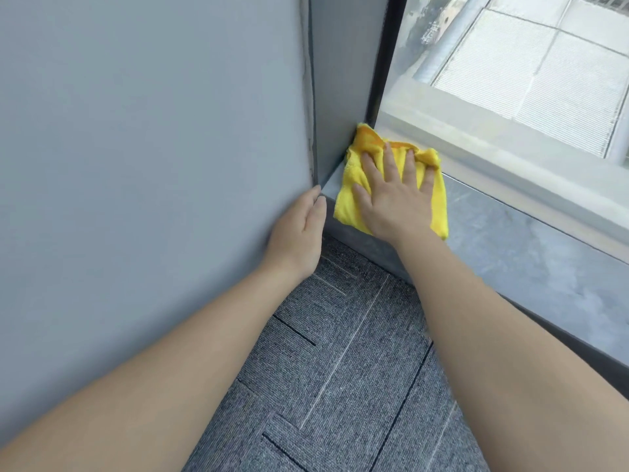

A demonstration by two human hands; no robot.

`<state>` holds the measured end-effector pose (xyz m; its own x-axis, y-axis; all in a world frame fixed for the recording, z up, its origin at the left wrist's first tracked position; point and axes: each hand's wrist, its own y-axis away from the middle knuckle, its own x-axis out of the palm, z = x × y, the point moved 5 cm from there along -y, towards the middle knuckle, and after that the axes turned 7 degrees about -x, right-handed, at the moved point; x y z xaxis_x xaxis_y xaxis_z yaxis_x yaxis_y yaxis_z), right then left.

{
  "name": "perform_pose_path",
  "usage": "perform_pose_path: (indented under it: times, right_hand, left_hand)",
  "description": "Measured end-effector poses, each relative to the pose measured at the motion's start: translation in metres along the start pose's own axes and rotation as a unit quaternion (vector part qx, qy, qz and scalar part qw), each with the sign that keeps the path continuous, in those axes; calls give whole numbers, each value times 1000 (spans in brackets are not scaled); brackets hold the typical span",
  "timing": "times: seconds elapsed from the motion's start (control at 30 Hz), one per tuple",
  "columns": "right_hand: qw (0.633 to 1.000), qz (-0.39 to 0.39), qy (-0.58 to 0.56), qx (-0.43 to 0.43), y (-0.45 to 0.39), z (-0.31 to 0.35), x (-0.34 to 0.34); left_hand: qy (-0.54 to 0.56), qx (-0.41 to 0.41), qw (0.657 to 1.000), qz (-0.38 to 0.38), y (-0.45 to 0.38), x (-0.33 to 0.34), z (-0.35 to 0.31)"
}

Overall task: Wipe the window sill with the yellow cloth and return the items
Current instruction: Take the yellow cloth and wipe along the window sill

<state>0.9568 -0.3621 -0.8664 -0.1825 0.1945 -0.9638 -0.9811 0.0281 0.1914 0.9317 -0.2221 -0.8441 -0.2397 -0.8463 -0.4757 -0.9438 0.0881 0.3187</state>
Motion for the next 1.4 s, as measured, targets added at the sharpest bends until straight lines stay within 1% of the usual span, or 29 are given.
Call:
perform_pose_path:
  times: [0.07, 0.17, 0.23, 0.3, 0.37, 0.43, 0.5, 0.67, 0.77, 0.83, 0.9, 1.0, 1.07, 1.17, 1.27, 1.33, 1.4]
  right_hand:
    - [999, 7, 10, -40, -2, 6, 0]
    - [995, 13, 16, -96, 3, 9, 1]
    - [991, 13, 17, -133, 13, 10, 2]
    - [987, 18, 13, -156, 26, 9, 3]
    - [986, 23, 20, -161, 40, 3, 6]
    - [989, 19, 31, -145, 52, -5, 7]
    - [994, 14, 25, -105, 60, -18, 7]
    - [998, 1, -5, 66, 74, -49, 6]
    - [983, -7, -56, 177, 63, -50, 4]
    - [972, -11, -83, 220, 51, -44, 3]
    - [975, -15, -78, 205, 41, -37, 3]
    - [993, -24, -43, 105, 40, -35, 2]
    - [999, -24, -30, 39, 46, -38, 0]
    - [1000, -12, -6, -14, 62, -51, -1]
    - [1000, -10, 4, -1, 82, -68, -1]
    - [999, -9, 6, 40, 97, -82, 1]
    - [995, -7, 0, 98, 113, -97, 2]
  left_hand:
    - [13, 0, 1000, -6, -1, 0, 1]
    - [63, -18, 998, -22, -3, -1, 1]
    - [71, -26, 997, -33, -3, 0, 1]
    - [71, -29, 996, -41, -2, 0, 1]
    - [75, -27, 996, -43, 0, 2, 0]
    - [71, -24, 996, -40, 1, 5, -2]
    - [73, -21, 996, -35, 2, 10, -4]
    - [55, -13, 998, -12, 2, 18, -9]
    - [47, -14, 999, -2, -4, 20, -9]
    - [42, -13, 999, 4, -7, 21, -9]
    - [31, -9, 999, 7, -9, 21, -9]
    - [9, 7, 1000, 15, -11, 23, -9]
    - [-2, 19, 1000, 13, -10, 27, -14]
    - [-5, 28, 1000, 5, -9, 35, -23]
    - [-13, 44, 999, 5, -10, 44, -32]
    - [-11, 52, 998, 16, -9, 52, -36]
    - [-18, 55, 998, 27, -9, 60, -39]
